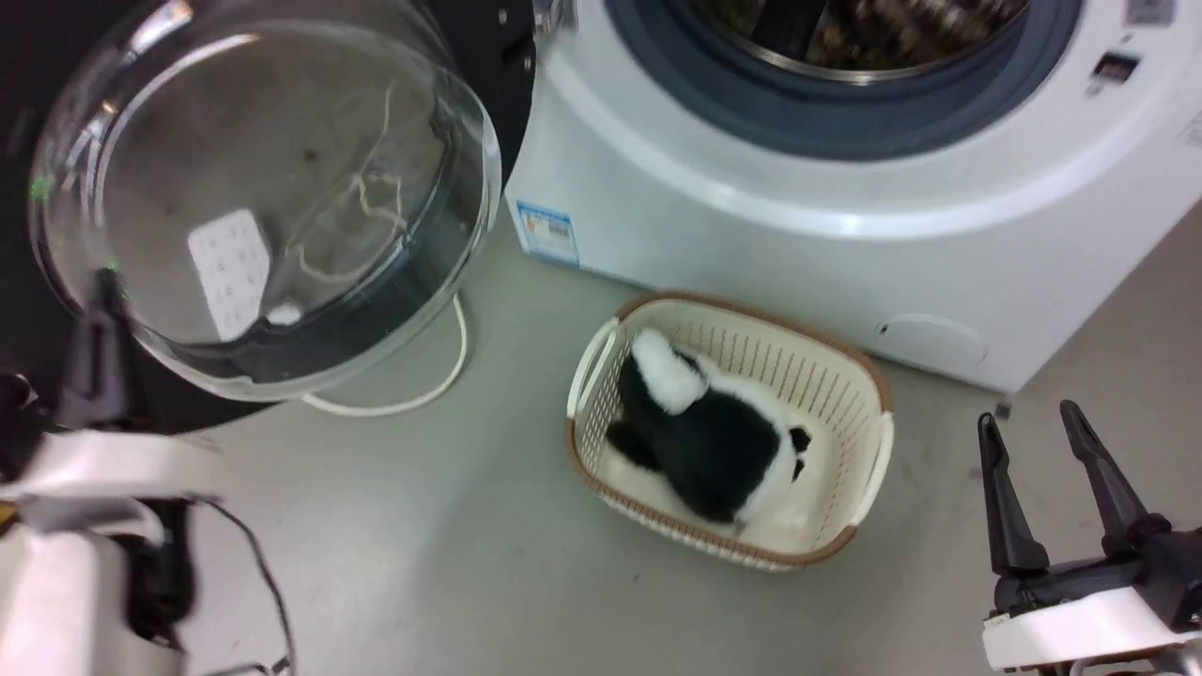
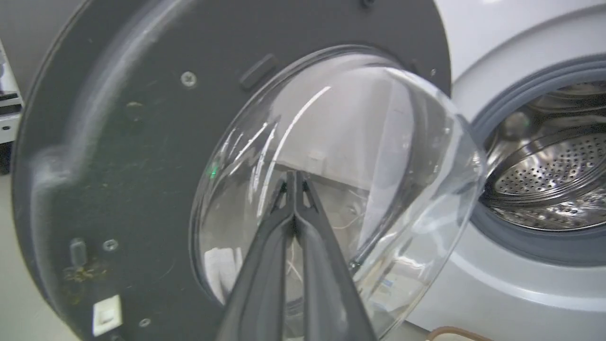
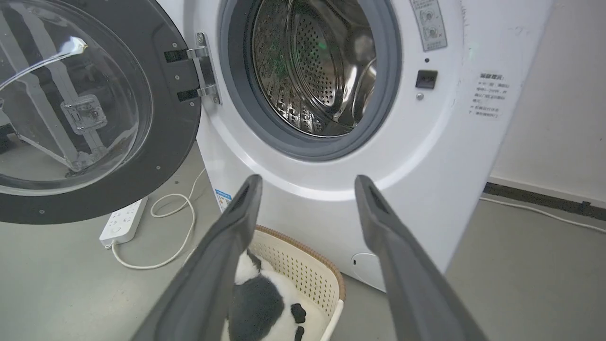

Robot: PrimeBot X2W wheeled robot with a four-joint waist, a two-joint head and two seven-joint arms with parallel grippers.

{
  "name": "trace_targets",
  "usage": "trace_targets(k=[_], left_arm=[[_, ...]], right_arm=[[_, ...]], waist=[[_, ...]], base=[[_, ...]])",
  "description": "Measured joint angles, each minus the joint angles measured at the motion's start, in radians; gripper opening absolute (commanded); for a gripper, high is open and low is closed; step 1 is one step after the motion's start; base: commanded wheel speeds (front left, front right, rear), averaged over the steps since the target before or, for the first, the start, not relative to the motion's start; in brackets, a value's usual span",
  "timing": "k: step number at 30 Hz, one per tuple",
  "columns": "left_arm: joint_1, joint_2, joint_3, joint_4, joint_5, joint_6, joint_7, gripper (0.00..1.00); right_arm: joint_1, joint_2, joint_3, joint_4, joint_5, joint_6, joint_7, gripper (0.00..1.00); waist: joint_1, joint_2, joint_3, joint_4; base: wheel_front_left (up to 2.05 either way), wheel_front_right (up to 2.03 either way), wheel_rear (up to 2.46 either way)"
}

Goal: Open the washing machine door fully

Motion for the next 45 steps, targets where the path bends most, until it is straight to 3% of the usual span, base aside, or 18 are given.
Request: trace_targets(k=[6,11,12,13,28,45], left_arm=[[0.129,-0.116,-0.035,-0.183,0.08,0.004,0.0,0.0],[0.24,-0.199,-0.067,-0.254,0.117,0.007,0.0,0.0],[0.253,-0.21,-0.072,-0.259,0.123,0.006,0.0,0.94],[0.264,-0.218,-0.081,-0.263,0.132,0.002,0.0,1.0],[0.385,-0.277,-0.16,-0.214,0.221,-0.01,0.0,1.0],[0.411,-0.29,-0.178,-0.164,0.278,0.026,0.0,1.0]], right_arm=[[0.005,0.028,0.001,-0.006,-0.009,0.0,0.0,1.0],[0.012,0.047,0.013,-0.005,-0.018,0.0,0.0,1.0],[0.013,0.048,0.017,-0.007,-0.021,0.0,0.0,1.0],[0.014,0.049,0.019,-0.007,-0.024,0.0,0.0,1.0],[0.046,0.055,0.036,-0.021,-0.015,0.0,0.0,1.0],[0.047,0.055,0.04,-0.013,-0.003,0.0,0.0,1.0]], waist=[[-0.0001,0.0,-0.093,-0.035],[-0.0001,0.0,-0.141,-0.105],[-0.0002,0.0,-0.149,-0.122],[-0.0003,0.0,-0.155,-0.138],[0.0,0.0,-0.204,-0.347],[0.0001,0.0,-0.203,-0.373]], base=[[0.0,0.0,0.0],[0.0,0.0,0.0],[0.0,0.0,0.0],[0.0,0.0,0.0],[0.0,0.0,0.0],[0.0,0.0,0.0]])
